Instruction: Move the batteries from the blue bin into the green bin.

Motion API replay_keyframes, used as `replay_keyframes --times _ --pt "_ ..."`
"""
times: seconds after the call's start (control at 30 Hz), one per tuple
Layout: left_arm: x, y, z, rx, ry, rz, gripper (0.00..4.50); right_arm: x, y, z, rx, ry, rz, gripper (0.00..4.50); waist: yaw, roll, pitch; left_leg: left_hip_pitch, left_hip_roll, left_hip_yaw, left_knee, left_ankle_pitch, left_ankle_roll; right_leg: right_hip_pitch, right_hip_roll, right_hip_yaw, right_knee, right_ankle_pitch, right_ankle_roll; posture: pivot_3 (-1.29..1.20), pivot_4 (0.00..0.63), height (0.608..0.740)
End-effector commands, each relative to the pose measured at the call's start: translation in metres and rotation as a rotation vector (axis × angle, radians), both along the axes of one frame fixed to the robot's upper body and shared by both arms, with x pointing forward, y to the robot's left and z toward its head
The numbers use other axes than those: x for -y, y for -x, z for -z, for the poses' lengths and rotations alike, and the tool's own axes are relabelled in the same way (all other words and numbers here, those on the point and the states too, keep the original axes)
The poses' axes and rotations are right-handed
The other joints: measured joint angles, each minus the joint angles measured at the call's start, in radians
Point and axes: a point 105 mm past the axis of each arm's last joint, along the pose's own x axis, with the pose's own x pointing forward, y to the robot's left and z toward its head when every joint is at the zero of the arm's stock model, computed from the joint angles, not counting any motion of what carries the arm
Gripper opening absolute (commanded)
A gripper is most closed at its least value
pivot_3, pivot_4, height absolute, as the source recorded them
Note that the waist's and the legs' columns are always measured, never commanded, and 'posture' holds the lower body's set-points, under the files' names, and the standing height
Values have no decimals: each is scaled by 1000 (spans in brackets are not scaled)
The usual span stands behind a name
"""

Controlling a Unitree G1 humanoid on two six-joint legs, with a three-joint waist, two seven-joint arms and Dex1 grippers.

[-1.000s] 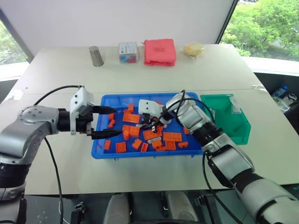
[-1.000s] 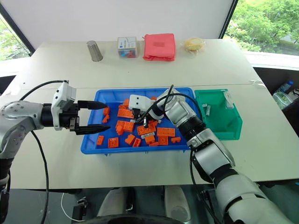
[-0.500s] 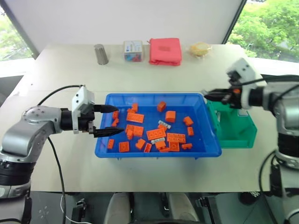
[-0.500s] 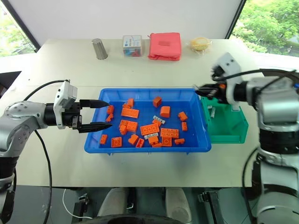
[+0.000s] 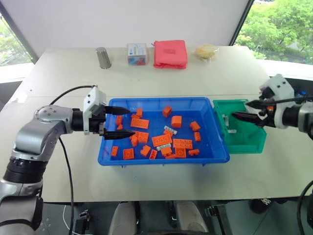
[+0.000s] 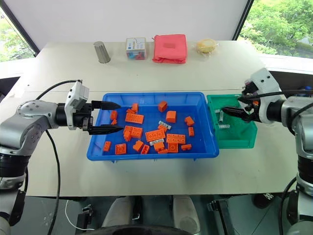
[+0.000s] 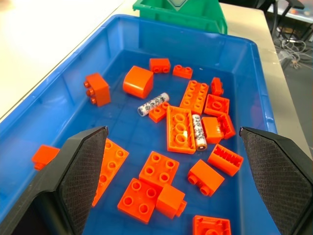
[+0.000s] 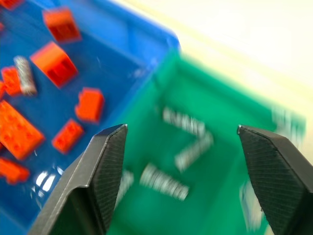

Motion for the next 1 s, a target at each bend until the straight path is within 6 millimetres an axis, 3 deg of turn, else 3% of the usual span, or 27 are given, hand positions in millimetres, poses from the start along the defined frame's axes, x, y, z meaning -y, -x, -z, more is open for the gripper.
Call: replay_keyframes --times 0.03,0.13,0.23,0.37,0.6,0.7,0.8,0.83,1.0 --pt "1 2 -10 46 -2 17 4500 -46 -2 -28 94 6 -225 3403 0 0 0 0 0 0 0 0 0 0 0 0 0 0 0 0 150 740" --pt "2 3 -11 48 -4 14 4500 -95 5 -13 26 37 -482 3403 3 0 0 0 1 0 0 0 0 0 1 -1 0 0 0 0 150 740" --pt "1 4 -12 50 -6 11 4500 -125 16 14 -53 124 -701 3403 8 0 0 -2 1 0 0 0 0 0 1 -2 -1 0 0 0 150 740" --pt "-1 8 -12 49 -14 0 4500 -145 24 50 -161 217 -872 3403 10 0 0 -4 0 0 0 0 1 -1 -1 -2 -3 1 2 0 150 740" --pt "-5 15 -10 47 -21 -25 4500 -167 37 81 -268 232 -965 3403 9 -1 1 -4 0 0 1 0 1 -1 -1 -3 -3 1 2 0 150 740" --pt "-6 18 -9 44 -22 -32 4500 -180 34 87 -276 209 -955 2491 5 -1 1 -3 1 0 1 0 1 -1 0 -3 0 0 1 0 150 740" --pt "-6 19 -9 43 -25 -35 4500 -187 34 90 -274 200 -949 923 7 -1 1 -2 1 0 2 0 1 -1 0 -3 3 0 0 0 150 740" --pt "-7 19 -9 43 -26 -36 4500 -189 34 90 -275 197 -949 744 9 -1 1 -2 1 0 2 0 1 -1 0 -3 4 0 0 0 150 740" --pt "-10 15 -13 52 -30 -50 4500 -196 37 99 -297 180 -950 744 9 -1 1 -2 0 0 3 0 0 -1 0 -3 4 0 0 0 150 740"
